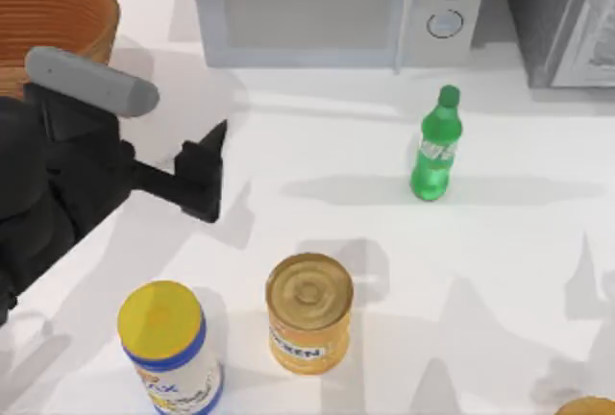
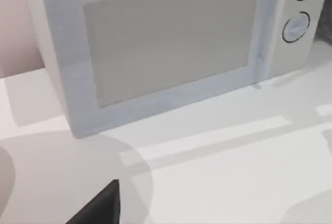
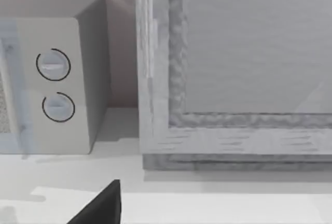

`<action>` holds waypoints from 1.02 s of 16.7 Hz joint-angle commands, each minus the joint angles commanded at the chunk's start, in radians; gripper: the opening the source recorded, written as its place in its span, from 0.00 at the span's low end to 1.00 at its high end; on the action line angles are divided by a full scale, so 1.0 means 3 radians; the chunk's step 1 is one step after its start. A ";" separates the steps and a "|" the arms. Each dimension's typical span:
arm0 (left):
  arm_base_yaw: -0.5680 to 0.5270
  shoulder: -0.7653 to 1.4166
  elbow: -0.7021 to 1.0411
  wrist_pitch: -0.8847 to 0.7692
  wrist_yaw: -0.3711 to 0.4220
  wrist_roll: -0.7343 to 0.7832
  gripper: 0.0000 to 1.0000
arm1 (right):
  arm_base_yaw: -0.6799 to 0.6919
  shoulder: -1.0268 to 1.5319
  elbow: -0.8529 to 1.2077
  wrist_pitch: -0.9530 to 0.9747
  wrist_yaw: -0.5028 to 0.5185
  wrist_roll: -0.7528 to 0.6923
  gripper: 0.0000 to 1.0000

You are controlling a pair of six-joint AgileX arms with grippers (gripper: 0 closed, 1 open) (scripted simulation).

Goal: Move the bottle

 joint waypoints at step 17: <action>-0.1055 0.2670 0.1231 0.1011 0.0079 0.0031 1.00 | 0.0000 0.0000 0.0000 0.0000 0.0000 0.0000 1.00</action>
